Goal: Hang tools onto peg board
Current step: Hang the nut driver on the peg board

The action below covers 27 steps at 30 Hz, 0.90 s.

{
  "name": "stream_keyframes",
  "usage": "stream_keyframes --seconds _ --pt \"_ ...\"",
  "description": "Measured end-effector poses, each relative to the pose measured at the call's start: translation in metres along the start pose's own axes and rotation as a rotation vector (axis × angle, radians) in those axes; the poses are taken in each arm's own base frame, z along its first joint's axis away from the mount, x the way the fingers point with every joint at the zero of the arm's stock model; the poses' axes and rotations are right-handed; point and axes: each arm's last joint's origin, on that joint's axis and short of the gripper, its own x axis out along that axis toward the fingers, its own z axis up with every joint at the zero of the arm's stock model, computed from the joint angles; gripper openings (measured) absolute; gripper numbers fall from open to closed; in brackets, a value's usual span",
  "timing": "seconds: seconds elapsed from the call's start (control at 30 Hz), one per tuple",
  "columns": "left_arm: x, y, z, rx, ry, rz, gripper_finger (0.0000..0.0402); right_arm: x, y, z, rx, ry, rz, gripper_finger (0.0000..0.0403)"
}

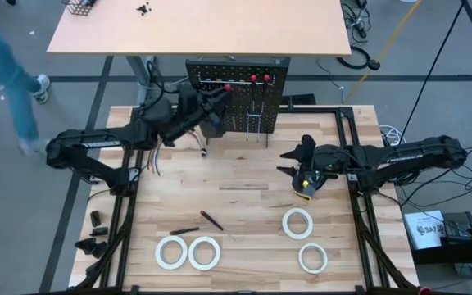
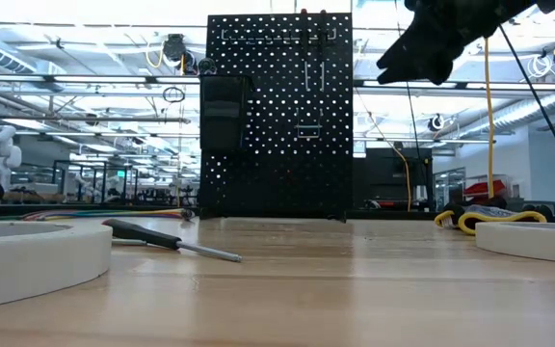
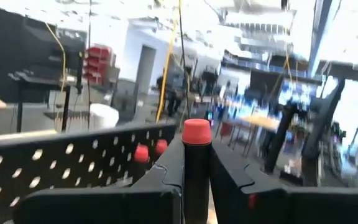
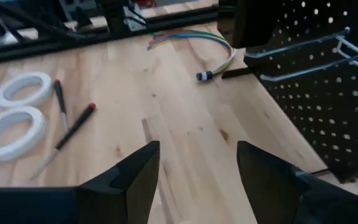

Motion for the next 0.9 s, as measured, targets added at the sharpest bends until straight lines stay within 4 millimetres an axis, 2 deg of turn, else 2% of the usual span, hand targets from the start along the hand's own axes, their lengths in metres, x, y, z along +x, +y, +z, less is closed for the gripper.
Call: stream_keyframes --seconds 0.2,0.4,0.9 --pt "0.022 0.000 -0.017 0.033 -0.055 0.064 0.0038 0.002 -0.008 0.004 -0.054 -0.020 -0.034 0.0208" --pt "0.031 0.007 -0.023 0.071 -0.062 0.107 0.0038 0.004 -0.016 0.010 0.032 -0.076 -0.063 0.0208" --pt "0.046 0.031 -0.014 0.123 -0.121 0.047 0.0038 0.004 -0.018 0.012 0.074 -0.093 -0.073 0.0208"
